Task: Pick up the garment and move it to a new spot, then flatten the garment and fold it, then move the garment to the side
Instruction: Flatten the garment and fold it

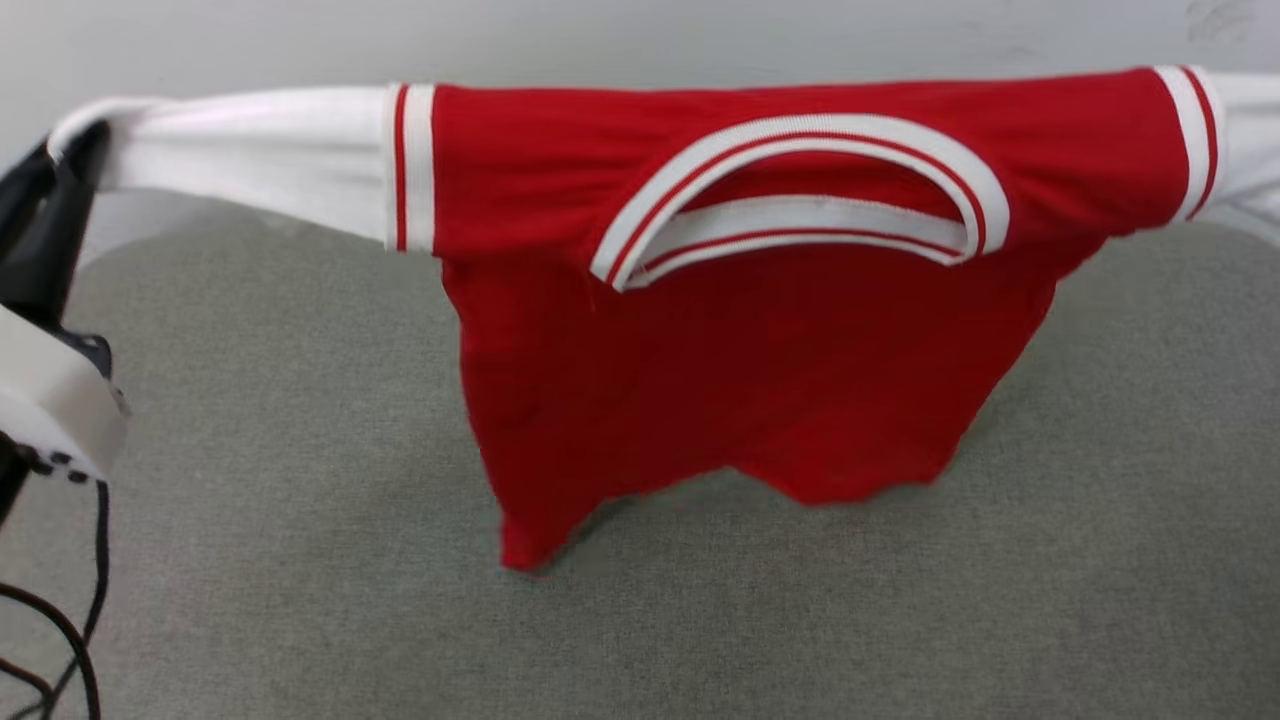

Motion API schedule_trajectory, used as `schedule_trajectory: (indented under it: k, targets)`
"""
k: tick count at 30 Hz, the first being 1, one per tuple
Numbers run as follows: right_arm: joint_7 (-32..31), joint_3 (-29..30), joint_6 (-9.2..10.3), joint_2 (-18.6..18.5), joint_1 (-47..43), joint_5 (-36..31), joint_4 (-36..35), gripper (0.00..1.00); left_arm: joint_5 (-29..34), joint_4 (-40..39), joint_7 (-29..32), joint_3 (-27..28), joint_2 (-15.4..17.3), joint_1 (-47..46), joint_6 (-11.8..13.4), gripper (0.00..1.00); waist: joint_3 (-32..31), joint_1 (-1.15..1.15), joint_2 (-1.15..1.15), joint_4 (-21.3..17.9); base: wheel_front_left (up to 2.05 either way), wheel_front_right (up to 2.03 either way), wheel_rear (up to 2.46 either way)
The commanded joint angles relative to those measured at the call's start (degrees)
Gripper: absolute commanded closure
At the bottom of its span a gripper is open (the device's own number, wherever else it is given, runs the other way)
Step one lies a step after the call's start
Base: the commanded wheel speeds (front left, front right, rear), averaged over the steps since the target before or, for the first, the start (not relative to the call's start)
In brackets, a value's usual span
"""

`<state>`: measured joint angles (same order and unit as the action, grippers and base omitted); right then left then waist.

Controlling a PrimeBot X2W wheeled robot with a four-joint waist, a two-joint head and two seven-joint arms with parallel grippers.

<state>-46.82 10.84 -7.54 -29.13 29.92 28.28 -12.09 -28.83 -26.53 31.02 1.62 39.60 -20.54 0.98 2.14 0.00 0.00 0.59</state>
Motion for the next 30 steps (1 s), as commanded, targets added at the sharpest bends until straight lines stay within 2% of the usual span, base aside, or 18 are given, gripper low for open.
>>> schedule_trajectory:
  k: [1, 8, 17, 25, 30]
  targets:
    - [0.2, -0.4, 0.1, -0.6, 2.9, -0.1, 1.1, 1.0, 0.0, 1.1, 0.0, 0.2, 0.9, -2.5, -0.4, 1.0, 1.3, 0.0, 0.0, -0.2, 0.0, 0.0, 0.0]
    - [2.0, -3.0, 0.11, -1.1, 14.3, -1.7, 6.0, 1.0, -0.2, 8.0, -2.7, 0.0, 2.3, -15.5, -2.8, 1.0, 7.6, 0.0, 0.0, -0.6, 0.0, 0.0, 0.0]
    - [6.6, -7.1, 0.11, -1.6, 32.8, -6.5, 14.4, 1.0, 3.2, 21.7, -9.0, -5.9, 2.4, -39.3, -6.5, 1.0, 19.7, 0.0, 0.0, 0.3, 0.0, 0.0, 0.0]
    - [13.4, -10.9, 0.11, -0.7, 48.5, -11.5, 25.4, 1.0, 7.8, 37.0, -18.4, -11.7, -0.9, -59.1, -7.7, 1.0, 28.5, 0.0, 0.0, 1.4, 0.0, 0.0, 0.0]
    - [17.0, -12.0, 0.11, 0.1, 54.9, -13.6, 30.7, 1.0, 9.6, 44.4, -23.2, -13.2, -2.6, -66.5, -7.8, 1.0, 31.8, 0.0, 0.0, 1.8, 0.0, 0.0, 0.0]
